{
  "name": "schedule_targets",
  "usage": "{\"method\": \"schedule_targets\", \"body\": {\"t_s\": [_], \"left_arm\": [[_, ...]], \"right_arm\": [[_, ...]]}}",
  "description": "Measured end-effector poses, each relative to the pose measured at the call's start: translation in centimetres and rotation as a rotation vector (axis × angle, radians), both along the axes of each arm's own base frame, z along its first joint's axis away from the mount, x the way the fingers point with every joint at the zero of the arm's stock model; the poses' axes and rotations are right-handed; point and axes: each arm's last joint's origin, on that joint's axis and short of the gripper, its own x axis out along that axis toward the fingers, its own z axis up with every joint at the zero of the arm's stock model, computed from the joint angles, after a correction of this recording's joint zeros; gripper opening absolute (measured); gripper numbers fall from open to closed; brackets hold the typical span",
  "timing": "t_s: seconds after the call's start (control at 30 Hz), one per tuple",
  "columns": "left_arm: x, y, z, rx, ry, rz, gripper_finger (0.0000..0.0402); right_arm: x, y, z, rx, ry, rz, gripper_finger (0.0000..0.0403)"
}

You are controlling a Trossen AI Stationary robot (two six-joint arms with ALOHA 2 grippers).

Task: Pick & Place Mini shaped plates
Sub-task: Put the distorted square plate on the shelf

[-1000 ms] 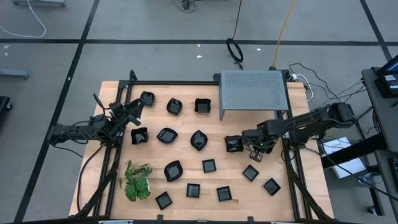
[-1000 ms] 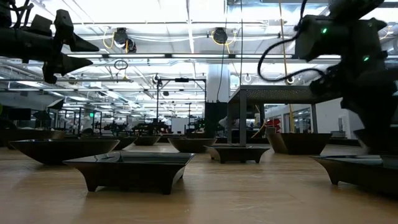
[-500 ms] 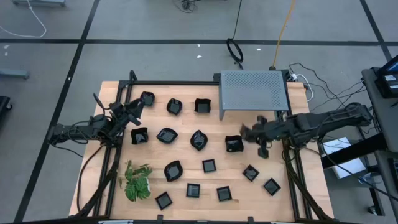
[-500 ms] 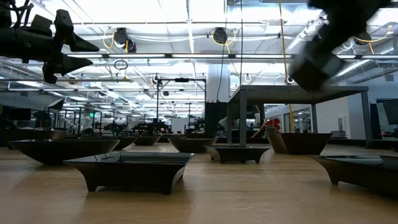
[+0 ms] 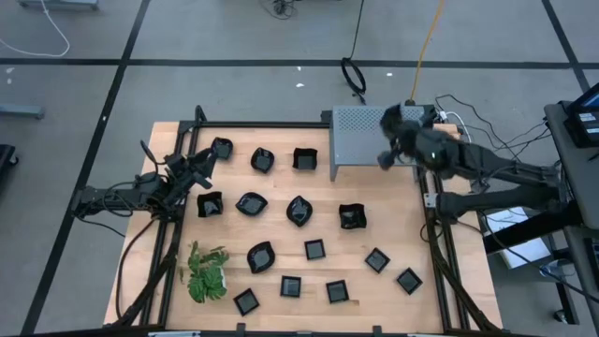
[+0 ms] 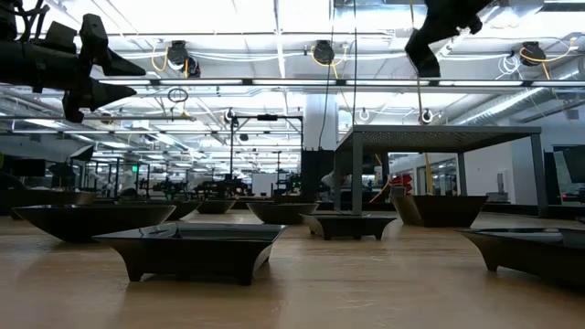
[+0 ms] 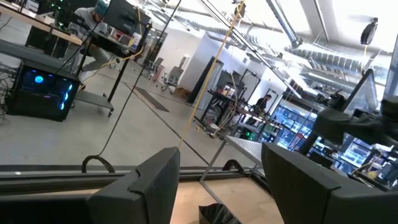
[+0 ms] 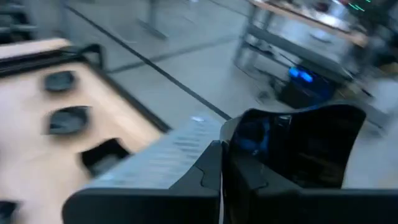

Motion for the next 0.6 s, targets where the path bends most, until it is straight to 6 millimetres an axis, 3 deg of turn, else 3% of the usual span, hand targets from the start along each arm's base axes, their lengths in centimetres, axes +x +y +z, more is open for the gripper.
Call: {"method": "schedule_targets", "body": {"t_s": [0.17,0.4,0.6], "left_arm": [[0.0,0.0,0.0,0.000,0.000,0.000,0.0230],[0.0,0.0,0.0,0.000,0.000,0.000,0.0230],[0.0,0.0,0.0,0.000,0.000,0.000,0.0230]], "right_arm": [[-0.4,-3.3,-0.9,0.098,0.152,-0.175,0.0000],[-0.2,-7.0,-4.5,0.450,0.291,-0.187,0.0000],[0.2,-8.1,-5.5,0.461,0.357,-0.193,0.0000]]}}
